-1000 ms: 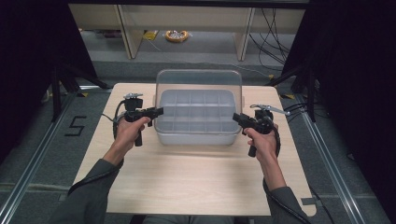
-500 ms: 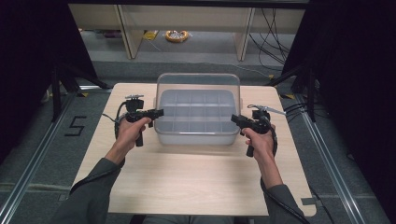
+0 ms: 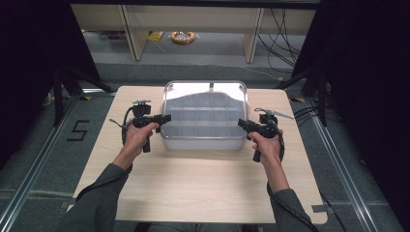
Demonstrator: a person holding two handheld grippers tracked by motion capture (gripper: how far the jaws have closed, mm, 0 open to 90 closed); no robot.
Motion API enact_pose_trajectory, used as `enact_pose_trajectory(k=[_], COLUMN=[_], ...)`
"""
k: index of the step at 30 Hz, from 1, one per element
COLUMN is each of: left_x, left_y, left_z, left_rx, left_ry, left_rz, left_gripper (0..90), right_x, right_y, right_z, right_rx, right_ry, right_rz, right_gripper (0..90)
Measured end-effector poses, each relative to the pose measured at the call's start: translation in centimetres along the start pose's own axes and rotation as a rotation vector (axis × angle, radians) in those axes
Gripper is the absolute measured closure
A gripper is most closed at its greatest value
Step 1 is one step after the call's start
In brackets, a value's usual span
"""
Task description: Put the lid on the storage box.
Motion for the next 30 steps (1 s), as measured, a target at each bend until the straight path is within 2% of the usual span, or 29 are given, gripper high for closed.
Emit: enact_pose_trajectory(k=[1,3,5,6,7,8,12,13,15,16,17,19,20,21,23,24,25,26,27,28,30], left_x=[-0.1,-0.1,-0.2,-0.3,-0.3,-0.3,-0.4,-0.4,-0.4,-0.4,-0.4,-0.4,-0.4,-0.4,-0.4,-0.4,-0.4,-0.4,-0.4,-0.4,-0.4], left_y=[-0.1,-0.1,-0.2,-0.3,-0.3,-0.4,-0.4,-0.4,-0.3,-0.4,-0.4,-0.5,-0.5,-0.5,-0.5,-0.5,-0.6,-0.6,-0.6,-0.6,-0.6], left_z=[0.0,-0.1,-0.2,-0.2,-0.2,-0.1,-0.1,-0.1,-0.2,-0.2,-0.1,0.0,0.0,0.0,0.0,0.1,0.1,0.1,0.1,0.1,0.1], left_rx=[-0.003,-0.005,-0.007,-0.006,-0.003,-0.002,-0.001,0.000,0.004,0.007,0.011,0.014,0.018,0.021,0.022,0.024,0.025,0.025,0.026,0.027,0.027], left_ry=[0.007,0.012,0.016,0.014,0.006,0.008,0.007,0.005,-0.011,-0.009,-0.010,-0.009,-0.012,-0.013,-0.016,-0.017,-0.018,-0.017,-0.017,-0.017,-0.018], left_rz=[-0.001,-0.003,-0.005,-0.005,-0.007,-0.004,-0.006,-0.006,-0.018,-0.016,-0.018,-0.006,-0.007,-0.006,-0.007,-0.004,-0.003,-0.004,-0.003,-0.003,-0.002], left_gripper=[53.9,53.8,52.9,52.9,52.3,51.7,51.1,50.8,50.6,50.2,50.2,49.4,49.2,48.7,48.4,48.4,47.9,47.7,47.7,47.6,47.6], right_x=[-0.1,-0.1,-0.2,-0.2,-0.2,-0.1,-0.2,-0.2,-0.2,-0.5,-0.5,-0.4,-0.5,-0.6,-0.6,-0.5,-0.6,-0.6,-0.5,-0.5,-0.5], right_y=[0.0,-0.1,-0.1,-0.1,-0.1,-0.2,-0.3,-0.5,-0.6,-0.1,-0.1,-0.5,-0.5,-0.3,-0.3,-0.6,-0.4,-0.4,-0.7,-0.7,-0.7], right_z=[-0.1,-0.2,-0.2,-0.3,-0.3,-0.2,-0.2,0.3,0.3,-0.8,-0.8,-0.3,-0.3,-0.7,-0.6,-0.2,-0.7,-0.6,0.0,-0.2,-0.1], right_rx=[0.002,-0.001,0.000,-0.001,0.000,0.004,0.008,0.006,0.015,0.010,0.010,0.009,0.003,0.007,0.008,0.010,0.003,0.004,0.005,0.012,0.015], right_ry=[-0.024,-0.047,-0.051,-0.071,-0.071,-0.052,-0.068,-0.020,-0.022,-0.165,-0.165,-0.109,-0.116,-0.171,-0.169,-0.111,-0.171,-0.171,-0.088,-0.110,-0.109], right_rz=[-0.006,-0.009,-0.011,-0.021,-0.020,-0.014,-0.016,-0.005,-0.004,-0.064,-0.064,-0.028,-0.032,-0.058,-0.057,-0.024,-0.055,-0.055,-0.016,-0.027,-0.028], right_gripper=[58.2,58.1,57.9,57.9,57.8,57.8,57.5,57.5,57.5,57.5,57.5,57.4,57.2,57.3,57.3,57.2,57.2,57.2,57.2,57.3,57.2])
Point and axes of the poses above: each handheld gripper's, and its own axes: y roughly backward along the jaws, x roughly out of its top, z roughly to its right, the point moved 6 cm from there along -y, roughly forward along the jaws, and after that the axes turned 3 degrees about z, right-handed, at the moved point
